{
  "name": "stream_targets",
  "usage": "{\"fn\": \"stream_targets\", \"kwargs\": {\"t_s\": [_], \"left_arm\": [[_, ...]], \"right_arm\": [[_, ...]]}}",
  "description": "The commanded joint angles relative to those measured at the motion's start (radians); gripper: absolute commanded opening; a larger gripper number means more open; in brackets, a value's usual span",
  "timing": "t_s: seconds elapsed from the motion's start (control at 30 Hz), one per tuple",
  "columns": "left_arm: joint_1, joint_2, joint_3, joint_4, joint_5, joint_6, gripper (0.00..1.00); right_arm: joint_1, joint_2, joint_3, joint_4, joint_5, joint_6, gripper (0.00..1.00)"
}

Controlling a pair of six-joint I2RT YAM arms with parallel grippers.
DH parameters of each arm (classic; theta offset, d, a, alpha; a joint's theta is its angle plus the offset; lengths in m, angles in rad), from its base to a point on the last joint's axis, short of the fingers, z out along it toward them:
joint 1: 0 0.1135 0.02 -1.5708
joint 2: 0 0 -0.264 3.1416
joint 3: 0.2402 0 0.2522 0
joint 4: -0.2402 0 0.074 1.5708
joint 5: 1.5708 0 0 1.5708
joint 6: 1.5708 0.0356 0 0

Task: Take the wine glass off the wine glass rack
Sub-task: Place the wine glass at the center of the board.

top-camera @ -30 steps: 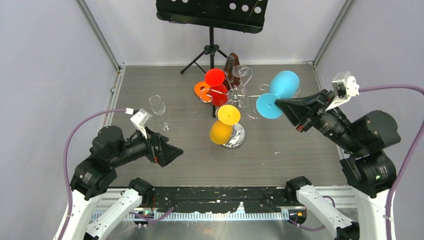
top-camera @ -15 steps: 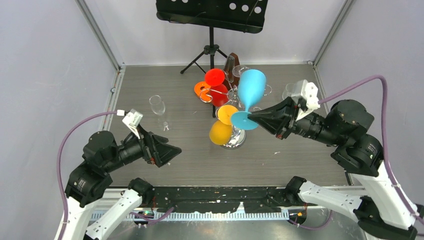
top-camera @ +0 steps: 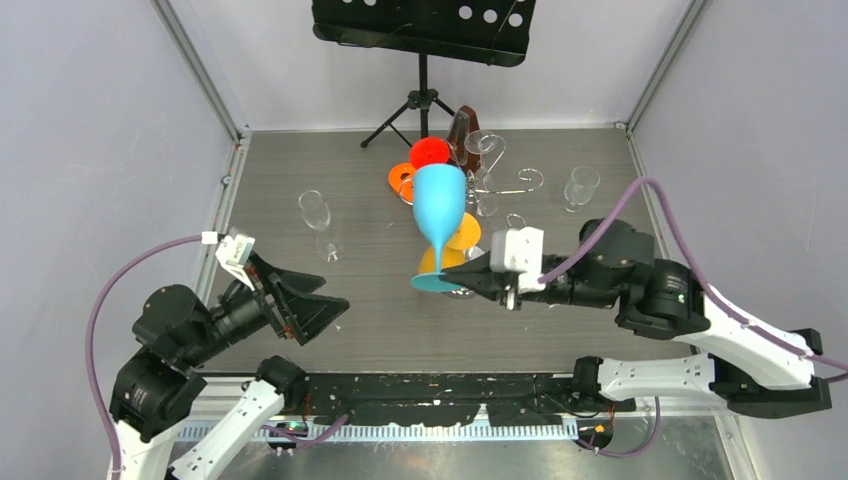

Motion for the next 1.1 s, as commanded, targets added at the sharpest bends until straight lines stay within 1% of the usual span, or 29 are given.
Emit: {"fn": "stream_targets", "kwargs": {"t_s": [0.0, 0.17, 0.3, 0.4, 0.5, 0.67, 0.83, 0.97, 1.07], "left_arm": [[-0.004, -0.016, 0.035, 0.038, -0.006, -0.006, 1.0], [-0.004, -0.032, 0.02, 0.053, 0.01, -0.016, 1.0], [-0.004, -0.035, 0.005, 0.058, 0.035, -0.024, 1.0], [-0.004, -0.043, -0.007, 0.062, 0.05, -0.03, 1.0], [-0.004, -0.047, -0.024, 0.073, 0.085, -0.042, 1.0], [-0.004, -0.062, -0.07, 0.12, 0.137, -0.078, 0.99], [-0.004, -0.074, -0.125, 0.177, 0.19, -0.125, 1.0], [-0.004, -0.079, -0.155, 0.193, 0.201, -0.147, 1.0], [-0.004, -0.085, -0.172, 0.21, 0.202, -0.159, 1.0]], "right_arm": [[0.09, 0.008, -0.032, 0.096, 0.044, -0.136, 0.06], [0.202, 0.042, -0.073, 0.144, 0.09, -0.225, 0.06], [0.255, 0.061, -0.125, 0.212, 0.081, -0.293, 0.06], [0.292, 0.084, -0.146, 0.242, 0.108, -0.34, 0.06], [0.307, 0.108, -0.165, 0.28, 0.125, -0.361, 0.06], [0.337, 0.125, -0.242, 0.427, 0.175, -0.422, 0.06], [0.35, 0.173, -0.249, 0.489, 0.19, -0.456, 0.06], [0.365, 0.213, -0.24, 0.55, 0.182, -0.472, 0.06], [0.376, 0.247, -0.226, 0.563, 0.177, -0.476, 0.06]]}}
